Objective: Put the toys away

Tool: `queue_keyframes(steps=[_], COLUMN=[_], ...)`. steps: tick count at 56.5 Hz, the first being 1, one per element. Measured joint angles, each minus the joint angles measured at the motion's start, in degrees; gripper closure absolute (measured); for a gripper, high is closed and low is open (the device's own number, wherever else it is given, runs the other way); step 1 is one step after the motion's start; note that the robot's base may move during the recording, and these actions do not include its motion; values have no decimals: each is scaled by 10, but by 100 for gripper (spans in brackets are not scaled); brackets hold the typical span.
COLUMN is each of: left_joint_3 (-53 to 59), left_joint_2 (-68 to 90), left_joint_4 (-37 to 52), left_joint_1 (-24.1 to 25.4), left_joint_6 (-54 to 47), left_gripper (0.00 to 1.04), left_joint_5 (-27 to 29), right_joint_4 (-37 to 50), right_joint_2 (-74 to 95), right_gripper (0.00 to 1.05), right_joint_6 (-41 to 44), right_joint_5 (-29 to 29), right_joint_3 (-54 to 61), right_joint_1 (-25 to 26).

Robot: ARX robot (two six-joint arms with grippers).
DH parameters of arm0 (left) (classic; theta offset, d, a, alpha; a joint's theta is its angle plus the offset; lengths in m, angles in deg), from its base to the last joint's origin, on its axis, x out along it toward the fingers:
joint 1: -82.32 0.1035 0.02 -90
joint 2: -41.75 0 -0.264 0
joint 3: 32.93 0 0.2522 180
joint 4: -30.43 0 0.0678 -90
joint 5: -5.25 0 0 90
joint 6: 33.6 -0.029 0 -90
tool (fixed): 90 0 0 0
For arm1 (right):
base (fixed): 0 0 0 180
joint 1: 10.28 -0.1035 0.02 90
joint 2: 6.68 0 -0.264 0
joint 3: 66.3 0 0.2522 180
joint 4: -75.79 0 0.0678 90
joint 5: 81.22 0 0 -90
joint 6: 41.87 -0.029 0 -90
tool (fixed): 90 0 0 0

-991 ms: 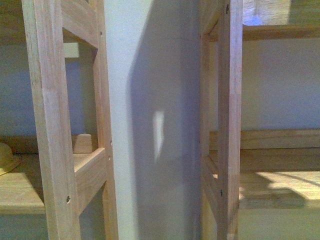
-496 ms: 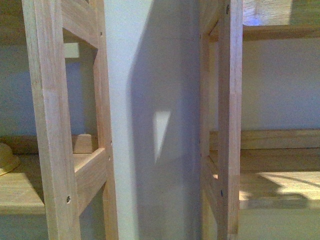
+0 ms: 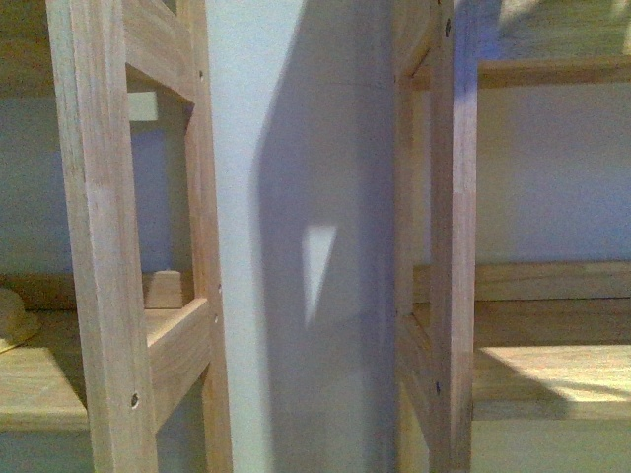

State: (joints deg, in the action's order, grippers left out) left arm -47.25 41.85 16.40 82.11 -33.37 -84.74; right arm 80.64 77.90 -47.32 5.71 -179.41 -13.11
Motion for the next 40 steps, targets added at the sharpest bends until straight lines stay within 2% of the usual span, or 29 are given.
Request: queue_keyframes(steps=[9, 12, 18, 24, 32, 40], left_joint_3=[0, 0, 0, 0, 0, 0], left_joint_2=[0, 0, 0, 0, 0, 0], left_joint_4=[0, 0, 0, 0, 0, 0], left_joint_1=[0, 0, 0, 0, 0, 0], left_joint_6=[0, 0, 0, 0, 0, 0], left_gripper=[6, 6, 6, 6, 6, 6], left_joint_5=[0, 0, 0, 0, 0, 0], right_joint_4=[59, 83, 70, 48, 15, -5], right_joint_2=[-106, -174, -250, -312, -410, -485], right_gripper=[7, 7, 7, 7, 7, 7], right_joint_6=[53, 74, 75, 56, 16, -20], right_joint_5=[67, 95, 105, 88, 11, -52], right_joint_3=[126, 202, 273, 322, 409, 494], right_joint_1=[6, 25, 69, 127, 221, 261])
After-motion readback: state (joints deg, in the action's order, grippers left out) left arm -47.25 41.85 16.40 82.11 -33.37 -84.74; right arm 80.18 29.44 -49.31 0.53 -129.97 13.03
